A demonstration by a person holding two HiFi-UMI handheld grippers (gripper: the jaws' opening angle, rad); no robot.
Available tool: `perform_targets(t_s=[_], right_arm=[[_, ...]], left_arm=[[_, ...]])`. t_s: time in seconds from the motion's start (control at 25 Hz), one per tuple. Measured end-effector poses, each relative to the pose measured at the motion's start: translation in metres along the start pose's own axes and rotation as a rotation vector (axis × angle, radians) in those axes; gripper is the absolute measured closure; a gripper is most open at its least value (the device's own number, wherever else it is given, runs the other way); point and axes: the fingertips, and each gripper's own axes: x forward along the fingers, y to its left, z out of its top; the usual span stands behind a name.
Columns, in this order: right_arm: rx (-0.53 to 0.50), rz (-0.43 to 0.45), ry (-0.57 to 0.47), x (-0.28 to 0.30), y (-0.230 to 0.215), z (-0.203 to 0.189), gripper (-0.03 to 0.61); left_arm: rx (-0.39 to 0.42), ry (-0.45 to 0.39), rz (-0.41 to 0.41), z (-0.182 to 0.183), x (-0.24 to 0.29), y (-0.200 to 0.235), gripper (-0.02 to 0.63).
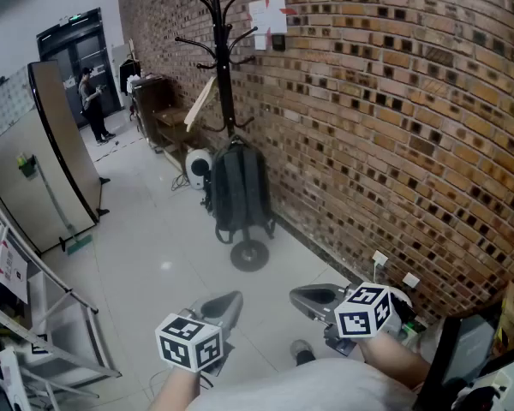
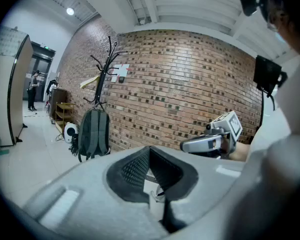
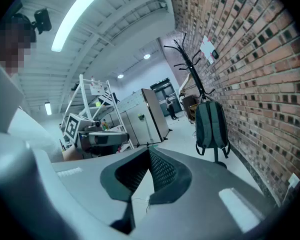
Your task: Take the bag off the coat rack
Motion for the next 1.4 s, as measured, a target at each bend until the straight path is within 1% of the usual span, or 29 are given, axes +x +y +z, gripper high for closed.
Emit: perform_targets(t_s=[0.08, 0.16, 0.28, 0.36, 0.52, 0.64, 0.72, 0.8, 0.84, 0.88, 0.92, 1.08, 1.2, 1.24, 1.32, 1.4], right_arm=[[-0.032, 0.02, 0.012, 0.004, -0.001, 0.004, 0.581], [-0.039, 0.052, 0.018, 0.009, -0.005, 0.007, 0.581], [0.001, 0.113, 0.018, 0.021, -0.017, 0.01, 0.581], [0.01, 0.122, 0.028, 0.034, -0.036, 0.012, 0.581], [0.039, 0.126, 0.045, 0.066, -0.095, 0.026, 0.581], [0.081, 0.105, 0.069, 0.091, -0.155, 0.04, 0.581], [0.078, 0.082, 0.085, 0.106, -0.194, 0.053, 0.581], [0.063, 0.074, 0.084, 0.121, -0.228, 0.072, 0.581], [0.054, 0.074, 0.079, 0.128, -0.243, 0.083, 0.581], [0.044, 0.075, 0.073, 0.134, -0.257, 0.094, 0.581], [0.03, 0.076, 0.067, 0.139, -0.27, 0.105, 0.581], [-0.036, 0.074, 0.053, 0.154, -0.311, 0.143, 0.581], [-0.057, 0.077, 0.041, 0.163, -0.332, 0.16, 0.575], [-0.058, 0.08, 0.039, 0.166, -0.338, 0.164, 0.552], [-0.058, 0.083, 0.035, 0.173, -0.349, 0.172, 0.535], [-0.056, 0.083, 0.033, 0.181, -0.358, 0.178, 0.509]], left_arm=[[-0.003, -0.013, 0.012, 0.007, 0.006, 0.007, 0.612], [0.0, -0.021, 0.013, 0.011, 0.014, 0.013, 0.612], [0.014, -0.014, -0.004, 0.012, 0.035, 0.021, 0.612], [0.013, 0.004, -0.006, 0.011, 0.056, 0.031, 0.612], [-0.013, 0.03, 0.025, 0.019, 0.105, 0.076, 0.612], [-0.062, 0.04, 0.05, 0.027, 0.15, 0.114, 0.612], [-0.078, 0.038, 0.063, 0.037, 0.18, 0.139, 0.612], [-0.073, 0.032, 0.066, 0.053, 0.209, 0.164, 0.611], [-0.066, 0.03, 0.063, 0.063, 0.222, 0.176, 0.597], [-0.057, 0.027, 0.063, 0.073, 0.235, 0.187, 0.564], [-0.046, 0.021, 0.068, 0.083, 0.246, 0.198, 0.553], [-0.015, -0.016, 0.114, 0.118, 0.276, 0.235, 0.486], [-0.022, -0.024, 0.132, 0.13, 0.289, 0.252, 0.44], [-0.026, -0.022, 0.135, 0.132, 0.292, 0.258, 0.428], [-0.037, -0.021, 0.139, 0.134, 0.298, 0.269, 0.411], [-0.041, -0.027, 0.141, 0.137, 0.304, 0.28, 0.38]])
